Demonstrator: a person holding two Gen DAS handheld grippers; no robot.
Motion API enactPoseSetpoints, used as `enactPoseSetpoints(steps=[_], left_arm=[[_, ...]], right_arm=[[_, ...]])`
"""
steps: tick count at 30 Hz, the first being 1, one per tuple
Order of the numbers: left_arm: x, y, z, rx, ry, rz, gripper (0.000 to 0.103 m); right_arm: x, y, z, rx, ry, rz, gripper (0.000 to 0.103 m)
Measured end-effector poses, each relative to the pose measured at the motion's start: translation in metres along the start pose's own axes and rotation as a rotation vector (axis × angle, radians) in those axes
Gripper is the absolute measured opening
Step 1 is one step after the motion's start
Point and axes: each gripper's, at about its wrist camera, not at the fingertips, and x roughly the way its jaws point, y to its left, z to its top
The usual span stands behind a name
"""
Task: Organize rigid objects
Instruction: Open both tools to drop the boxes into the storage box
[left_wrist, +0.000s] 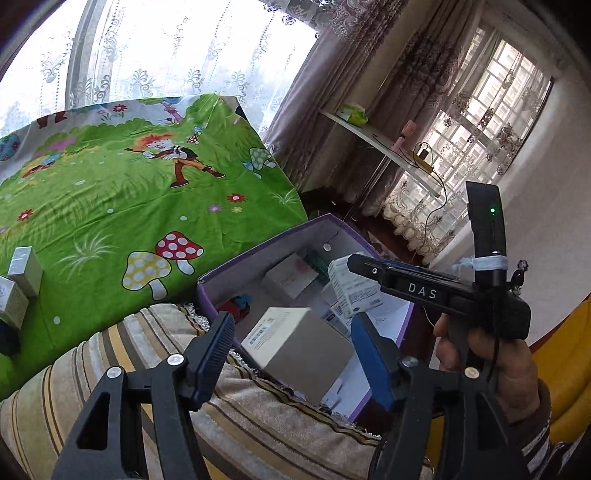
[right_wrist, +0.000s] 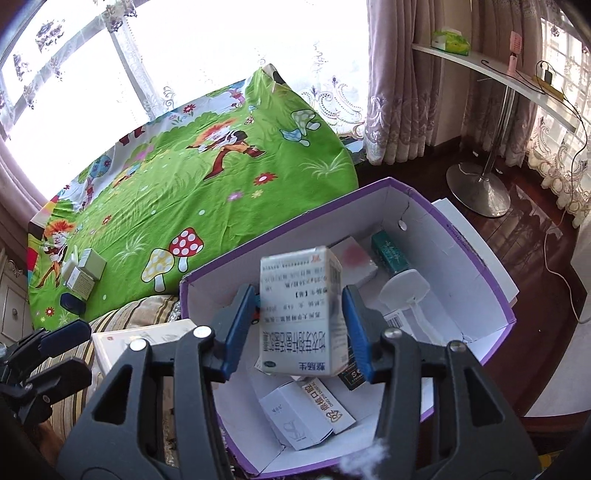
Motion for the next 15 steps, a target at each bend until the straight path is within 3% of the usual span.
enactPoseSetpoints(steps=[5,8,11,15], left_arm=[[-0.012,-0.005,0.0,0.031,-0.038,0.03,0.082],[-0.02,-0.008,0.001,0.045,-0.071,0.097,0.082],[-0.031,-0.007,-0.001,0.062,-0.157,0.12,0.082],[-0.044,-0.01,0.0,0.163,-0.202,0.182,0.082]], right_arm=[[-0.004,0.001,0.002,-0.012,-0.018,0.005,0.079],[-0.007,0.005,0.002,-0.026,-0.029,0.007,0.082],[-0.01,0.012,0.003,-0.046,-0.044,0.009,0.084],[-0.015,0.023,0.005,-0.082,-0.074,-0.005,0.09]])
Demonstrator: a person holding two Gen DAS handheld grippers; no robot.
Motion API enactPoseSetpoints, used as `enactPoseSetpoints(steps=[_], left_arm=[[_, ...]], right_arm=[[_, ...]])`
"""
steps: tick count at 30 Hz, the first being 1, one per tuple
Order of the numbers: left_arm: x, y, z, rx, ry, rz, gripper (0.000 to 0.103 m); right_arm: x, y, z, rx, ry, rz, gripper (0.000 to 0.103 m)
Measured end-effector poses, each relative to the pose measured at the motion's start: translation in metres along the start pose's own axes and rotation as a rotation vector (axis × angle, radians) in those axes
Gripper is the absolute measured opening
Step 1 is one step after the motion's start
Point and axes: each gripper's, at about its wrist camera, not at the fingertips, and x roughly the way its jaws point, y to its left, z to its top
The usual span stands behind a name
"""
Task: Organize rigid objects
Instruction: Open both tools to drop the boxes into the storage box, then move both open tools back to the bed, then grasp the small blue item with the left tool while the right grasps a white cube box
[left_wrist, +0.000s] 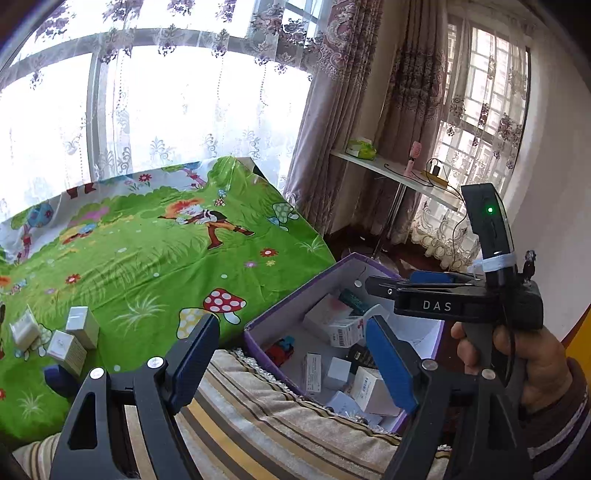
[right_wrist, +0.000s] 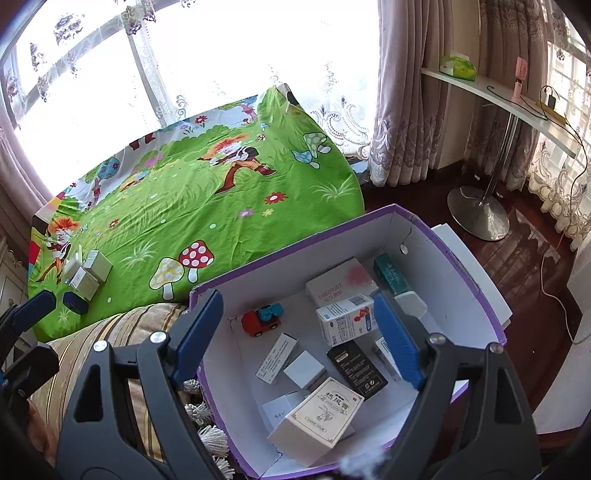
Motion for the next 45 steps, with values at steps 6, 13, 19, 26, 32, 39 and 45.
enactPoseSetpoints(steps=[6,13,19,26,32,39,45], left_arm=[[-0.013,0.026,-0.002,0.031,-0.013,0.097,0.082],[-0.027,0.077,-0.019,-0.074,0.012,0.168,0.082],[-0.041,0.128,-0.041,-0.225,0.057,0.236,0.082],[-0.053,0.176,-0.067,-0.402,0.124,0.267,0.082],[-0.045,0.201,-0.073,-0.476,0.181,0.274,0.082],[-0.019,0.224,-0.065,-0.456,0.275,0.319,0.082],[0.01,0.252,-0.071,-0.492,0.367,0.3,0.067]], right_arm=[[-0.004,0.026,0.005,-0.085,-0.028,-0.067,0.094],[-0.004,0.069,0.002,-0.219,-0.034,-0.034,0.095],[0.003,0.102,-0.007,-0.279,0.003,0.127,0.095],[0.017,0.132,-0.009,-0.316,0.049,0.191,0.095],[0.029,0.155,-0.004,-0.354,0.078,0.236,0.095],[0.048,0.196,0.001,-0.464,0.093,0.258,0.095],[0.072,0.229,0.003,-0.547,0.126,0.284,0.095]])
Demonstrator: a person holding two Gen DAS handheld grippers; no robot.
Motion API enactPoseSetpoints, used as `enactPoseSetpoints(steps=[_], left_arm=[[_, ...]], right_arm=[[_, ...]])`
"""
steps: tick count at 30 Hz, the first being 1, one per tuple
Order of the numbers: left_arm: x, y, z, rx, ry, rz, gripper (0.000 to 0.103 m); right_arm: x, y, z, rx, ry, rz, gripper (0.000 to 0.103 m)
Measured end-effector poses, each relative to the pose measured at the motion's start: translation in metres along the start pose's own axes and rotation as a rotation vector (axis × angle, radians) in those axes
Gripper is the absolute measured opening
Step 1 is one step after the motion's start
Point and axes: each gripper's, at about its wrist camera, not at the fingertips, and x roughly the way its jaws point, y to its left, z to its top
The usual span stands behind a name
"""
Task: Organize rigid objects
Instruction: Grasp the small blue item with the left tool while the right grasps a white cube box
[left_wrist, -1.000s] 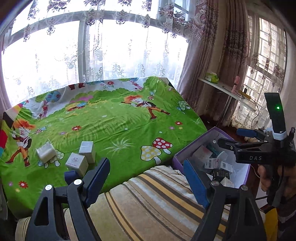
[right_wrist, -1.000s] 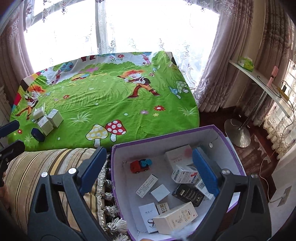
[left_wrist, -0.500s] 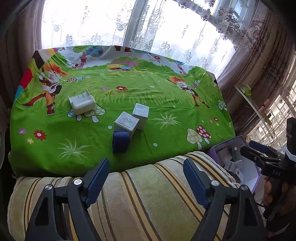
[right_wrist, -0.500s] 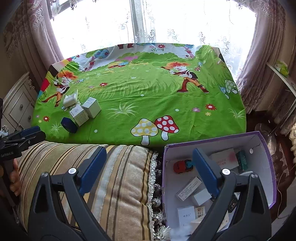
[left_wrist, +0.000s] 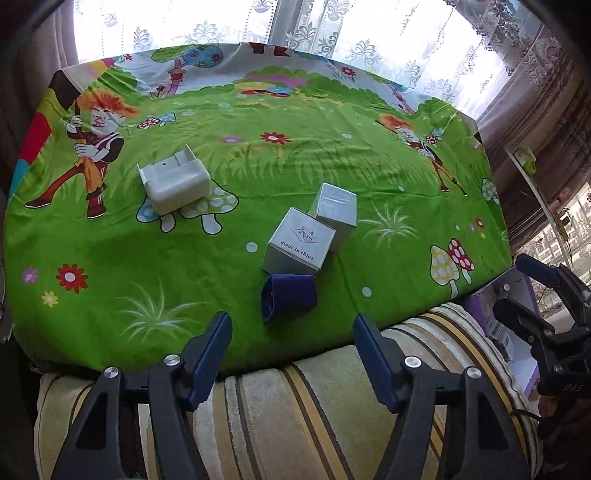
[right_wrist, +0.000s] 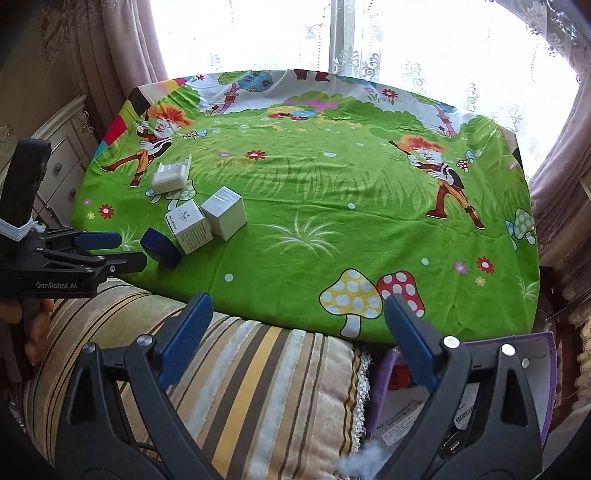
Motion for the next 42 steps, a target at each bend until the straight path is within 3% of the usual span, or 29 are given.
enactPoseSetpoints(steps=[2,7,11,14,23,34,36,39,41,42], left_arm=[[0.01,0.004,0.004,-0.006,0.027,-0.002,0.059],[0.027,0.005,0.013,0.003,0.061,-0.016,0.05],[0.039,0.01,0.014,-0.019,0.085,-0.05,0.034],[0.04,0.017,0.012,-0.049,0.071,-0.067,0.03],[0.032,0.038,0.005,-0.154,0.009,-0.086,0.028],[0.029,0.05,0.002,-0.21,-0.031,-0.1,0.028],[0.027,0.052,0.001,-0.219,-0.044,-0.097,0.028],[0.026,0.056,0.001,-0.234,-0.057,-0.099,0.028],[0.025,0.059,0.001,-0.243,-0.064,-0.101,0.028],[0.025,0.059,0.001,-0.246,-0.066,-0.102,0.028]], right_arm=[[0.01,0.005,0.005,-0.025,0.015,0.008,0.095],[0.031,0.016,0.017,-0.078,0.036,0.025,0.095],[0.048,0.024,0.025,-0.127,0.055,0.022,0.095],[0.061,0.032,0.03,-0.171,0.067,0.03,0.095],[0.105,0.054,0.05,-0.295,0.099,0.04,0.095],[0.139,0.07,0.068,-0.361,0.113,0.034,0.095],[0.141,0.073,0.069,-0.365,0.111,0.044,0.091],[0.146,0.074,0.07,-0.363,0.13,0.067,0.074],[0.15,0.073,0.071,-0.347,0.147,0.084,0.053],[0.151,0.072,0.07,-0.338,0.153,0.091,0.05]])
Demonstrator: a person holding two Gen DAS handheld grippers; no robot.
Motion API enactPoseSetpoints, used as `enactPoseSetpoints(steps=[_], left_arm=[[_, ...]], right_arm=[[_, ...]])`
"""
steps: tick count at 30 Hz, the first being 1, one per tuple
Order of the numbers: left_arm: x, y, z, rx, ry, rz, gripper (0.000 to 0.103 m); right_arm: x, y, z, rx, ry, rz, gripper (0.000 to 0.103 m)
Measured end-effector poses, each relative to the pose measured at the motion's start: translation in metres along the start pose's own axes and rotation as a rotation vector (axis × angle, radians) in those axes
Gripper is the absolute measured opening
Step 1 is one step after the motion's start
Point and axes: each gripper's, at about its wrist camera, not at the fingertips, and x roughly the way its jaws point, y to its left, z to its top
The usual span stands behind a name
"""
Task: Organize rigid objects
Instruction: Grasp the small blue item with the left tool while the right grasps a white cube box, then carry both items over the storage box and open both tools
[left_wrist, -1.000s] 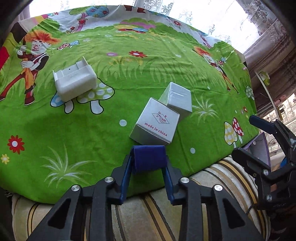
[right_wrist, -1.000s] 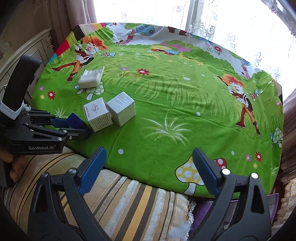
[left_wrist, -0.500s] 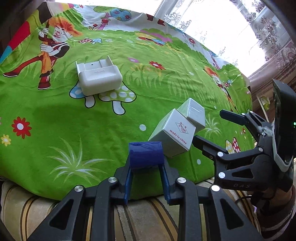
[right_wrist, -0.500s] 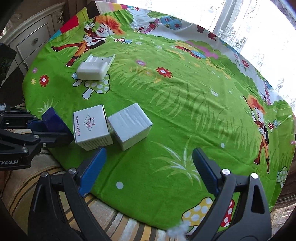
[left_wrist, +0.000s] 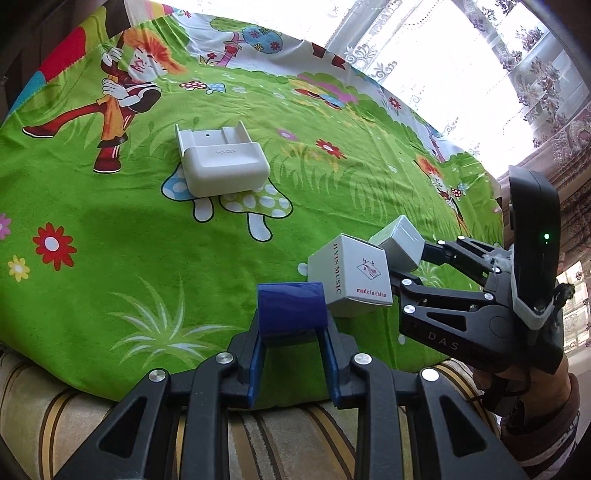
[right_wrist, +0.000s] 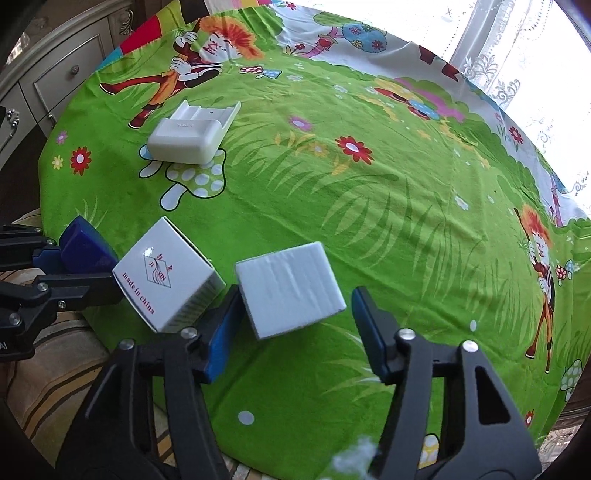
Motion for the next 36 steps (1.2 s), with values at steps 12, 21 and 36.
enactPoseSetpoints(steps=[12,21,36], left_arm=[[-0.006,-0.006,0.0,0.017,-0.026,0.005,0.028],[-0.025,-0.031,-0.002,0.101,-0.092,0.058,0.028],[-0.039,-0.099,-0.031,0.222,-0.085,0.003,0.028]], right_arm=[[-0.026,-0.007,-0.015,0.085,-0.032,-0.001,0.044],[-0.066,-0.014,-0.035,0.167,-0.084,0.007,0.044],[-0.135,-0.035,-0.1,0.31,-0.144,-0.004,0.044]])
